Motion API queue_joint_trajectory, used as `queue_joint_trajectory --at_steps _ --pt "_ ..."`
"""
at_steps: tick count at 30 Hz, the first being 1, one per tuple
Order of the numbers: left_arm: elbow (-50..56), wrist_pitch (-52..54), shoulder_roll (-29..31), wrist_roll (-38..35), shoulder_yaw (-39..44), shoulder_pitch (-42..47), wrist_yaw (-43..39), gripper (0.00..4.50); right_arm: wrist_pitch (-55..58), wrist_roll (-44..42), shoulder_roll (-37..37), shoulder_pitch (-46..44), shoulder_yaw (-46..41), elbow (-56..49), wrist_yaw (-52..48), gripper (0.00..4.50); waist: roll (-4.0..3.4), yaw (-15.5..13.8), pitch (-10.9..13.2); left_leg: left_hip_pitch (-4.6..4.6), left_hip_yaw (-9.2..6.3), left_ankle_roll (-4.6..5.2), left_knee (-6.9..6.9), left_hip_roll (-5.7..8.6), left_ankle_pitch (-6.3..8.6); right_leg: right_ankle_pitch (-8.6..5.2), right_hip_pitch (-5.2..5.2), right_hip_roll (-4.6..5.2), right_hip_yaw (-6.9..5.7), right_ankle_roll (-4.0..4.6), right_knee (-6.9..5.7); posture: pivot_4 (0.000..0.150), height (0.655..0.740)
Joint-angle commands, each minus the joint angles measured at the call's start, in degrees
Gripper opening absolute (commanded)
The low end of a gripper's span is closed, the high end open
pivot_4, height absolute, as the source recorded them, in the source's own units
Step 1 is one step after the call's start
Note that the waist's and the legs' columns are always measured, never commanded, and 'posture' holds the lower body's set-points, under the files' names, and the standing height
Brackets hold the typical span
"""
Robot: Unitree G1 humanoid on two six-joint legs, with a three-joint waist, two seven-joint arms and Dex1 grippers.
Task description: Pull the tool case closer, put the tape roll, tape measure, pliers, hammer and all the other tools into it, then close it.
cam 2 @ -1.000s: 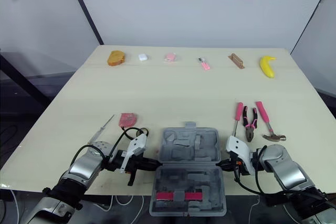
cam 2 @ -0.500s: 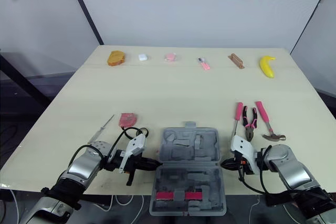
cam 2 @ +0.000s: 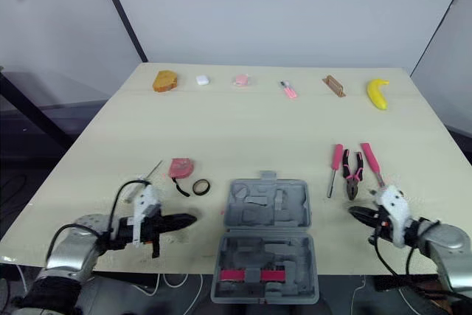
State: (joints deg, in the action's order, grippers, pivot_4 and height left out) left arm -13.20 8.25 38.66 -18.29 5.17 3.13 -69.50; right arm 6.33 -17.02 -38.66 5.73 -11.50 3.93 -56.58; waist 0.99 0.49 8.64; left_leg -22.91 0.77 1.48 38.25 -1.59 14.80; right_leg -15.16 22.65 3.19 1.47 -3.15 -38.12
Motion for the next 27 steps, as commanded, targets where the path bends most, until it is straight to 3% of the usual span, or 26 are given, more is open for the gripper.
queue_joint_trajectory --at_steps 1,8,10,11,12,15,19,21,27 --pt "1.18 -2.75 -0.04 -2.85 6.79 -2.91 3.49 0.03 -4.39 -3.10 1.61 4.34 -6.83 -3.29 2.57 0.00 -0.01 0.07 0.00 0.02 0.00 0.00 0.00 -0.01 0.00 0.00 -0.02 0.00 0.00 0.00 0.00 0.150 0.7400" --pt "3.83 -3.35 -0.31 -6.09 17.07 -12.46 9.51 0.03 -9.22 -7.80 4.53 14.77 -18.50 -3.14 4.85 0.00 -0.01 0.18 0.01 0.09 0.14 0.00 -0.02 -0.07 0.01 -0.03 -0.03 0.08 0.05 0.09 0.04 0.150 0.7400" --pt "5.34 -3.24 -0.44 -6.82 19.28 -16.14 10.18 0.53 -11.15 -8.84 4.92 17.23 -21.61 -1.71 4.35 0.00 -0.01 0.21 0.01 0.10 0.17 0.00 -0.04 -0.09 0.02 -0.07 -0.02 0.14 0.07 0.18 0.06 0.150 0.7400" --pt "6.01 -3.49 -0.61 -7.18 20.84 -18.64 10.51 0.98 -12.31 -9.70 5.14 18.79 -23.62 -0.58 3.76 0.00 -0.01 0.17 0.01 0.11 0.21 0.01 -0.08 -0.10 0.02 -0.10 -0.02 0.44 0.07 0.22 0.11 0.150 0.7400" --pt "6.40 -3.57 -0.76 -7.68 22.32 -20.82 10.65 1.22 -12.93 -10.89 5.39 20.35 -25.29 0.02 2.73 0.25 -0.01 0.17 0.01 0.11 0.21 0.01 -0.09 -0.10 0.03 -0.11 -0.02 0.48 0.06 0.24 0.12 0.150 0.7400" --pt "7.15 -4.04 -1.06 -8.80 25.24 -25.64 10.39 2.59 -13.96 -13.61 5.85 23.03 -28.33 0.95 0.80 1.32 0.00 0.15 0.00 0.13 0.22 0.02 -0.11 -0.10 0.04 -0.12 -0.03 0.57 0.12 0.26 0.15 0.150 0.7400" --pt "6.58 -5.30 -0.68 -9.64 27.49 -29.81 8.53 4.48 -13.54 -15.20 6.14 25.40 -29.01 0.01 -0.97 3.25 -0.02 0.17 0.01 0.16 0.24 0.00 -0.17 -0.13 0.05 -0.13 0.05 0.92 -0.01 0.28 0.16 0.150 0.7400" --pt "5.74 -5.83 -0.44 -9.66 28.03 -29.83 8.43 4.50 -12.09 -15.87 6.43 26.36 -28.48 -1.74 -0.79 4.32 -0.02 0.14 0.01 0.17 0.23 -0.01 -0.18 -0.18 0.06 -0.13 0.06 0.97 -0.10 0.28 0.18 0.150 0.7400" --pt "6.83 -5.27 -0.47 -9.83 27.23 -28.53 8.53 4.50 -9.48 -15.39 6.67 27.01 -27.14 -5.16 0.69 4.42 -0.08 0.06 0.01 0.14 0.23 -0.15 -0.20 -0.24 0.14 -0.11 0.09 1.08 -0.28 0.32 0.23 0.150 0.7400"
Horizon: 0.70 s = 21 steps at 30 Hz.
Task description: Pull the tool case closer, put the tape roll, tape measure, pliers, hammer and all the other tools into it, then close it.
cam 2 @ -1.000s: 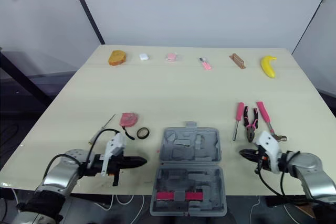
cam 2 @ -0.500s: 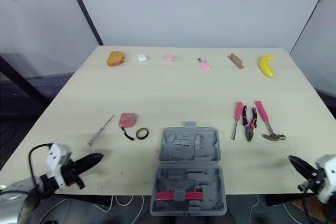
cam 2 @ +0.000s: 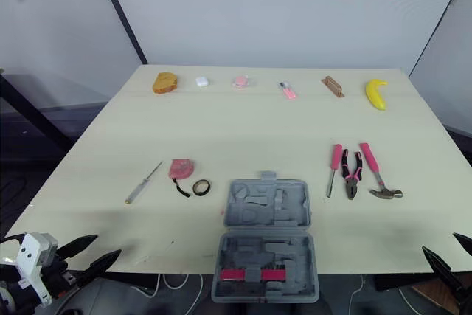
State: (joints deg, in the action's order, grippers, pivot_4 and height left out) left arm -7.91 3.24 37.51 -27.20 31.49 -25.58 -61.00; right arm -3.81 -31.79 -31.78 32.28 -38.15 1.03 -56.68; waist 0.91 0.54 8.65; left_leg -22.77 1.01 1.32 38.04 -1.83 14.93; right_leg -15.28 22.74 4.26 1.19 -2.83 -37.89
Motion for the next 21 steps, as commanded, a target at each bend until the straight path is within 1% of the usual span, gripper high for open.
queue_joint_trajectory --at_steps 1,4,7,8,10,12,16,19,20,21 --pt "1.78 -0.11 0.75 -0.73 0.66 0.36 0.06 4.50 0.88 -0.51 -0.23 0.36 -0.42 -2.51 1.00 4.42 0.00 0.01 0.00 -0.02 0.00 0.01 -0.03 0.00 -0.01 0.01 0.03 0.00 0.00 0.01 0.03 0.150 0.7400" --pt "2.30 -0.23 1.77 0.89 -0.50 0.77 -0.01 4.50 1.18 0.20 -0.59 0.01 -0.10 -3.02 1.45 4.42 0.01 0.00 -0.01 -0.04 0.04 0.14 -0.21 0.00 -0.08 0.04 0.05 0.00 -0.02 0.07 0.17 0.150 0.7400" --pt "4.35 -1.08 4.53 4.34 -3.35 0.78 -0.85 4.50 4.37 -1.92 -1.53 0.52 0.37 -4.83 -0.27 4.42 0.01 -0.01 -0.01 -0.04 0.07 0.14 -0.38 0.00 -0.09 0.05 0.05 0.00 -0.05 0.11 0.25 0.150 0.7400" --pt "6.10 0.64 5.72 4.37 -4.43 1.71 -0.84 4.50 5.43 -2.21 -2.16 0.34 0.66 -5.38 -0.68 4.42 0.01 0.00 -0.01 -0.03 0.09 0.14 -0.43 0.00 -0.09 0.05 0.05 0.00 -0.04 0.11 0.26 0.150 0.7400" --pt "8.92 3.66 9.10 5.74 -7.68 4.93 -1.25 4.50 8.67 -4.05 -3.56 -0.86 1.73 -7.83 -1.52 4.42 0.00 -0.26 0.01 -0.02 0.09 0.14 -0.46 0.00 -0.09 0.05 0.05 0.01 -0.03 0.12 0.28 0.150 0.7400" --pt "9.90 3.51 13.28 11.37 -12.03 9.32 -0.25 4.50 10.42 -5.43 -5.13 -2.45 4.00 -11.38 -3.67 4.42 0.00 -0.41 0.01 0.00 0.11 0.14 -0.46 0.00 -0.10 0.09 0.05 0.05 -0.08 0.17 0.25 0.150 0.7400" --pt "12.99 7.14 17.41 13.77 -17.81 16.22 -0.95 4.50 11.78 -5.86 -7.03 -5.97 8.12 -15.02 -6.42 4.42 -0.05 -0.45 0.00 0.01 0.17 0.15 -0.47 -0.08 -0.11 0.14 0.04 -0.01 -0.16 0.24 0.28 0.150 0.7400" --pt "15.37 9.12 21.49 16.38 -22.85 21.37 -3.55 4.50 13.37 -6.58 -8.25 -9.59 11.68 -17.11 -7.96 4.42 0.02 -0.30 0.05 -0.06 0.24 0.15 -0.61 -0.11 -0.11 0.14 0.06 -0.12 -0.19 0.22 0.46 0.150 0.7400" --pt "15.85 9.68 22.85 17.85 -24.93 23.51 -4.45 4.50 13.64 -6.68 -8.58 -11.15 12.95 -17.51 -8.52 4.42 0.07 -0.24 0.09 -0.06 0.25 0.15 -0.62 -0.10 -0.11 0.17 0.06 -0.23 -0.29 0.17 0.47 0.150 0.7400" --pt "16.01 8.10 25.50 22.26 -28.74 26.49 -6.07 4.50 13.60 -6.46 -8.99 -13.14 14.79 -17.79 -9.51 4.42 0.09 -0.25 0.12 -0.08 0.25 0.15 -0.63 -0.10 -0.11 0.19 0.06 -0.32 -0.36 0.14 0.48 0.150 0.7400"
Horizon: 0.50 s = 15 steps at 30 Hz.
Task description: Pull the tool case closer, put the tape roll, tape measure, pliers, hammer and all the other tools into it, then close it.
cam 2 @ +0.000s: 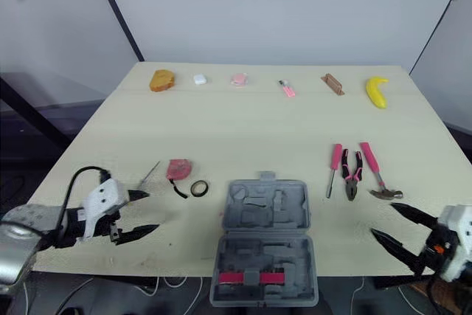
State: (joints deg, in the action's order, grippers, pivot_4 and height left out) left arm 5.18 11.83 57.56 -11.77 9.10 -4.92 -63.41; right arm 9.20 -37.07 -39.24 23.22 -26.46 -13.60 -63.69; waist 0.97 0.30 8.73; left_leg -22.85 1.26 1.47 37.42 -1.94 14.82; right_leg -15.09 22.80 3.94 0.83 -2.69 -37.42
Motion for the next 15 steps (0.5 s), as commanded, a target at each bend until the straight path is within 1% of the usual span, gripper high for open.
queue_joint_trajectory --at_steps 1,3,5,7,11,13,15 --pt "2.71 -1.87 7.53 10.75 -9.75 8.74 -4.91 4.50 0.26 -0.71 -1.77 -5.75 4.64 -3.31 -3.42 4.42 0.02 0.04 0.07 0.01 0.00 0.00 -0.01 0.02 0.00 0.05 0.00 -0.28 -0.08 -0.10 -0.02 0.150 0.7400" --pt "2.07 -1.00 8.19 15.51 -15.15 15.81 -5.94 4.50 -0.43 -0.08 -1.88 -8.75 7.44 -3.59 -4.83 4.42 0.01 -0.09 0.12 0.03 0.00 0.00 0.00 0.04 0.00 0.05 -0.01 -0.39 -0.05 -0.11 -0.02 0.150 0.7400" --pt "1.69 0.32 6.28 18.05 -19.17 22.31 -6.94 4.50 -2.00 0.75 -1.49 -11.51 9.52 -3.55 -5.90 4.42 0.02 -0.56 0.16 0.02 0.00 0.00 0.01 0.21 -0.01 0.06 -0.01 -0.58 0.02 -0.15 -0.02 0.150 0.7400" --pt "1.84 1.64 4.62 19.83 -22.16 26.59 -8.09 4.50 -1.94 0.62 -1.45 -13.58 10.75 -3.38 -6.41 4.42 0.04 -0.80 0.18 -0.03 0.05 0.00 0.08 0.20 -0.01 0.06 -0.01 -0.75 0.05 -0.18 -0.07 0.150 0.7400" --pt "3.44 3.25 3.39 24.71 -29.74 33.09 -14.54 4.50 -1.50 0.29 -0.81 -18.32 13.10 -2.60 -6.77 4.42 0.13 -0.92 0.23 -0.04 0.06 0.00 0.22 0.14 -0.01 0.07 -0.01 -0.89 0.07 -0.19 -0.24 0.150 0.7400" --pt "3.27 3.97 3.03 26.53 -31.81 34.89 -16.14 4.50 -1.49 0.53 -0.48 -19.22 13.61 -2.22 -6.68 4.42 0.13 -0.83 0.25 -0.04 0.07 0.00 0.22 0.09 -0.01 0.07 0.00 -0.98 0.08 -0.18 -0.25 0.150 0.7400" --pt "1.75 4.35 1.29 30.18 -34.70 38.01 -16.77 4.50 -2.23 1.36 -0.06 -19.54 14.46 -1.38 -6.94 4.42 0.14 -0.98 0.25 -0.04 0.04 0.00 0.22 0.05 -0.01 0.06 0.00 -1.02 0.06 -0.17 -0.27 0.150 0.7400"
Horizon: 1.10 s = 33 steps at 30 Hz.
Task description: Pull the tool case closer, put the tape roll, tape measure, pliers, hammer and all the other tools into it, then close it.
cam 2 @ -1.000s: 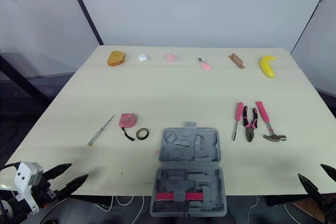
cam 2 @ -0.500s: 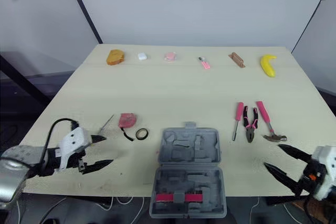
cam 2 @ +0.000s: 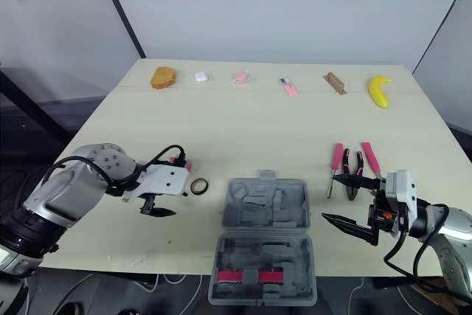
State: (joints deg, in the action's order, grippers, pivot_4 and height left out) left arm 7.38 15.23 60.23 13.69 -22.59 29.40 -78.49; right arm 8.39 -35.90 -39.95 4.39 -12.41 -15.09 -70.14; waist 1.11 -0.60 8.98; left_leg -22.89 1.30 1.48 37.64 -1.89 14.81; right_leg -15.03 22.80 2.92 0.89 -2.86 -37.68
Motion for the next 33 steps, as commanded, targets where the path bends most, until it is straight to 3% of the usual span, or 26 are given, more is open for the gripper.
queue_joint_trajectory --at_steps 1,8,23,26,29,33 --pt "-1.33 0.65 -2.20 6.82 -4.69 5.21 -2.28 4.50 -1.80 0.54 0.86 -0.71 0.80 0.42 -0.57 4.42 0.03 -0.20 0.02 0.00 -0.01 0.00 0.02 -0.01 0.00 0.00 0.00 -0.02 -0.01 0.00 -0.01 0.150 0.7400" --pt "-11.08 -3.43 -8.52 16.09 -10.59 11.70 -0.50 4.50 -2.20 0.70 1.77 -0.37 1.87 -0.75 -0.26 4.42 0.09 -0.05 0.09 -0.17 -0.02 0.01 0.62 0.00 0.00 0.01 -0.02 -0.07 0.13 -0.02 -0.22 0.150 0.7400" --pt "-20.27 -8.92 -15.99 20.60 -13.13 13.07 -0.81 4.50 -1.00 -0.49 1.75 -0.26 2.22 -3.90 0.74 4.42 0.09 -0.23 0.09 -0.12 -0.03 0.01 0.72 -0.08 0.00 0.03 -0.08 -0.12 0.13 -0.02 -0.35 0.150 0.7400" --pt "-21.97 -10.25 -17.34 21.72 -13.45 14.28 -0.74 3.93 -1.00 -0.67 1.84 -0.54 2.62 -3.96 0.54 4.50 0.05 -0.28 0.06 -0.08 -0.05 0.01 0.75 -0.08 0.00 0.04 -0.11 -0.13 0.10 -0.02 -0.42 0.150 0.7400" --pt "-23.08 -11.77 -17.65 22.53 -13.72 15.13 -1.38 3.01 -2.03 -0.42 1.71 -0.76 2.85 -3.87 -0.49 4.50 0.03 -0.30 0.05 -0.03 -0.09 0.02 0.80 -0.07 -0.01 0.04 -0.20 -0.17 0.13 -0.01 -0.46 0.150 0.7400" --pt "-25.07 -14.15 -17.59 23.46 -14.41 16.53 -2.13 1.30 -3.87 0.09 1.25 -0.39 2.74 -3.62 -2.41 4.50 0.03 -0.28 0.05 -0.01 -0.11 0.02 0.85 -0.07 -0.02 0.05 -0.24 -0.18 0.13 -0.01 -0.47 0.150 0.7400"
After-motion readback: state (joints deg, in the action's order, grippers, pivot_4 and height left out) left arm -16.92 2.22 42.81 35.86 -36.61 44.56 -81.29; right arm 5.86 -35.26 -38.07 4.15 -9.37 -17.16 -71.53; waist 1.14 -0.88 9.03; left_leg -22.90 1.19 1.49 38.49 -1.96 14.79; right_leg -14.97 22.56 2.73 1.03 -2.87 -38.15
